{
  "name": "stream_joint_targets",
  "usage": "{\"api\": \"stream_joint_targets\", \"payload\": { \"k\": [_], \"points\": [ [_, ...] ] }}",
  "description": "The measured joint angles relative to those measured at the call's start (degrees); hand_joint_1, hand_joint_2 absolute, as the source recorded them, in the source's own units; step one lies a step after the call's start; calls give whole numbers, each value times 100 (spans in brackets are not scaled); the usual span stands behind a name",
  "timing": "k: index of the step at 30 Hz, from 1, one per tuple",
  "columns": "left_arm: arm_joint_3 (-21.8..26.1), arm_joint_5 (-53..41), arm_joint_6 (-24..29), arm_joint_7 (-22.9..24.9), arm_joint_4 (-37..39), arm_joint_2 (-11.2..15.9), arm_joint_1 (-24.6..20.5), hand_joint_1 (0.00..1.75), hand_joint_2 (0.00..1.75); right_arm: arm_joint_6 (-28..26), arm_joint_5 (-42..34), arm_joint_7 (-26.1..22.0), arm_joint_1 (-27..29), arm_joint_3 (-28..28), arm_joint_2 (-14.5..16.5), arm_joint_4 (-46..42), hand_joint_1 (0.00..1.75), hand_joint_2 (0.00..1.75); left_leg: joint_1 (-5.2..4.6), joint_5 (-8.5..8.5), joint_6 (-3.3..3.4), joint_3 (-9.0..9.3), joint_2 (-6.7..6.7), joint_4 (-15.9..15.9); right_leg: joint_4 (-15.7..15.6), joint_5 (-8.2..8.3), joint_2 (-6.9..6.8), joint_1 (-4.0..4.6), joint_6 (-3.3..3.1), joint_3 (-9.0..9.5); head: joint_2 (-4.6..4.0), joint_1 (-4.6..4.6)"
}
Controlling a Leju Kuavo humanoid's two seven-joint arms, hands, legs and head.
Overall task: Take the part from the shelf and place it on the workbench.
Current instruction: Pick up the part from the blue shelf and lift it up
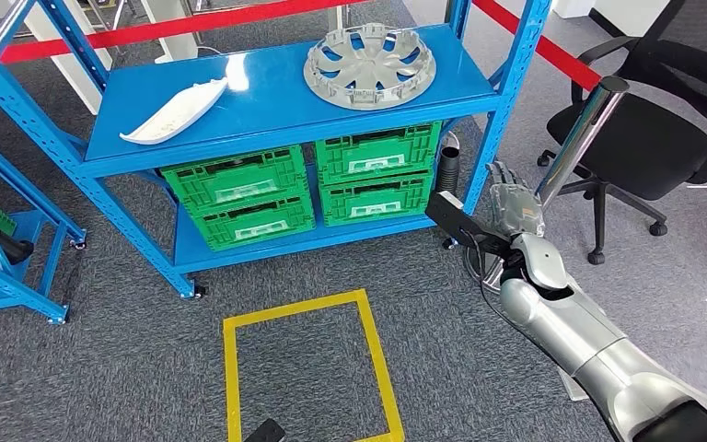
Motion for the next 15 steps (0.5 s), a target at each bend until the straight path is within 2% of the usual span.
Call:
{"api": "stream_joint_targets", "payload": {
  "k": [2,3,4,6,8,10,12,13,15],
  "points": [
    [-1,0,-1,0,0,-1,16,0,0,3,0,-1,11,7,4,0,0,175,-11,-191,10,-412,0,599,-1,-81,-3,38,-36,92,0,-10],
    [-1,0,-2,0,0,-1,25,0,0,5,0,-1,17,9,5,0,0,175,-24,-156,34,-514,0,655,-1,-126,-2,58,-46,149,0,-13],
    [-1,0,-2,0,0,-1,31,0,0,5,1,-2,19,9,7,0,0,175,-45,0,74,-518,0,506,-2,-175,0,78,-51,218,0,-14],
    [-1,0,-2,0,1,3,33,0,0,3,4,-9,13,9,13,1,0,175,-120,520,213,-329,5,-172,-13,-282,-3,103,-52,370,0,-10],
    [1,0,-1,0,3,11,29,0,0,2,14,-20,-1,17,21,3,0,175,-210,781,339,-178,18,-706,-43,-355,-2,93,-17,451,0,5],
    [1,-3,-2,0,3,11,34,0,0,-3,34,-27,2,27,31,3,0,175,-263,763,388,-118,21,-897,-55,-358,-1,69,53,490,0,1],
    [1,-9,-2,0,1,8,38,0,0,-15,60,-34,-1,28,43,-1,0,175,-239,783,409,21,13,-1026,23,-359,-3,57,112,515,0,-10],
    [2,-11,1,0,1,9,28,0,0,-20,72,-38,-25,28,47,-2,0,175,-217,773,424,91,13,-1061,168,-384,0,54,136,452,0,-3],
    [5,-20,7,0,1,5,5,0,0,-23,85,-44,-72,30,51,-2,0,175,-188,731,444,175,9,-1092,737,-556,8,44,184,110,0,10]
  ]
}}
